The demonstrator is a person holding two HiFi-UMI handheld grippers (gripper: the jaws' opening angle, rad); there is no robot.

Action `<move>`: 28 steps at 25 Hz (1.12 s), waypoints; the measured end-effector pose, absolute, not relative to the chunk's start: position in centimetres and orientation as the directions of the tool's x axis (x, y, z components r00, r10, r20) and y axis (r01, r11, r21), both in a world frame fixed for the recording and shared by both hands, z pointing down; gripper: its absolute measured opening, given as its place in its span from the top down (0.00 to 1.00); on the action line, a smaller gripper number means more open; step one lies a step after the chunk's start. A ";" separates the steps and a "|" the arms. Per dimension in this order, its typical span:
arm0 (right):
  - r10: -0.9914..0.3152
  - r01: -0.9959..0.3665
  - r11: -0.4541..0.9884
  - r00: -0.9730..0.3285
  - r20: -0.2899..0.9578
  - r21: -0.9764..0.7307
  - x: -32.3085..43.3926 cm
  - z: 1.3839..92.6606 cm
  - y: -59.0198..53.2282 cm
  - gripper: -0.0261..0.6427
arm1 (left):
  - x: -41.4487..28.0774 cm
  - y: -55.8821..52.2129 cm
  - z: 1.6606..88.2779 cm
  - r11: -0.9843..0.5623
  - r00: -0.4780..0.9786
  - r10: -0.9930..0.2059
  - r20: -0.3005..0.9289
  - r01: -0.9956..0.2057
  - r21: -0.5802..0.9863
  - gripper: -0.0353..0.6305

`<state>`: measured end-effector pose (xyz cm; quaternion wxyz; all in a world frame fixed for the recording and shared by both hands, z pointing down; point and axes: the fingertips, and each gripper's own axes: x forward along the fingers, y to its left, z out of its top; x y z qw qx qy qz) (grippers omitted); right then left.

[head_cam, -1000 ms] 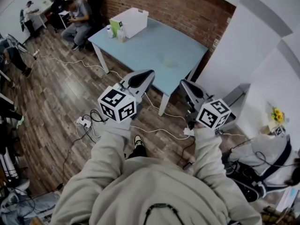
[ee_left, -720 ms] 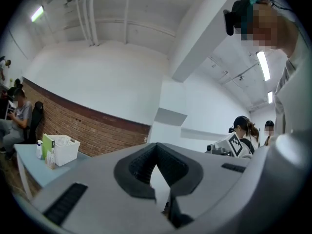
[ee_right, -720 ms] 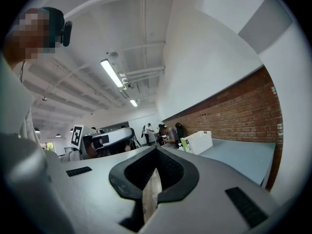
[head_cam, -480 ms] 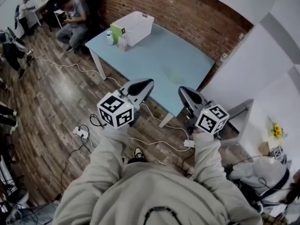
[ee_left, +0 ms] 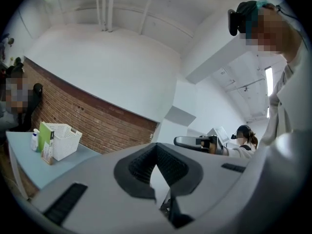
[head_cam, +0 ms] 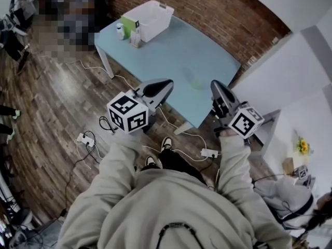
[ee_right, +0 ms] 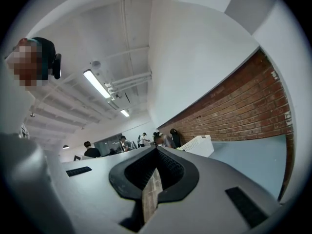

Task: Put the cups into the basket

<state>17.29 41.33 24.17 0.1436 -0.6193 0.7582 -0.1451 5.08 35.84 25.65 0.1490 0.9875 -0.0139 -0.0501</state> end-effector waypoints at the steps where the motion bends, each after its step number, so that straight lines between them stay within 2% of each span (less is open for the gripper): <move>1: -0.980 -0.900 0.195 -0.194 -0.042 -0.391 17.6 24.0 40.6 0.94 | 5.3 35.2 25.8 -0.956 0.995 -0.044 -0.090 -0.016 0.294 0.95; 11: -0.971 -0.884 0.234 -0.229 -0.063 -0.404 23.3 25.8 31.6 0.94 | 10.1 26.3 26.0 -0.961 0.994 -0.097 -0.049 -0.081 0.263 0.95; 20: -0.974 -0.869 0.225 -0.211 -0.081 -0.441 35.2 26.3 26.9 0.94 | 23.4 21.6 24.2 -0.981 1.000 -0.010 0.001 -0.010 0.196 0.95; 28: -0.980 -0.858 0.196 -0.193 -0.056 -0.475 39.5 29.6 24.9 0.94 | 27.7 18.6 26.1 -0.975 0.998 -0.003 0.069 -0.018 0.221 0.95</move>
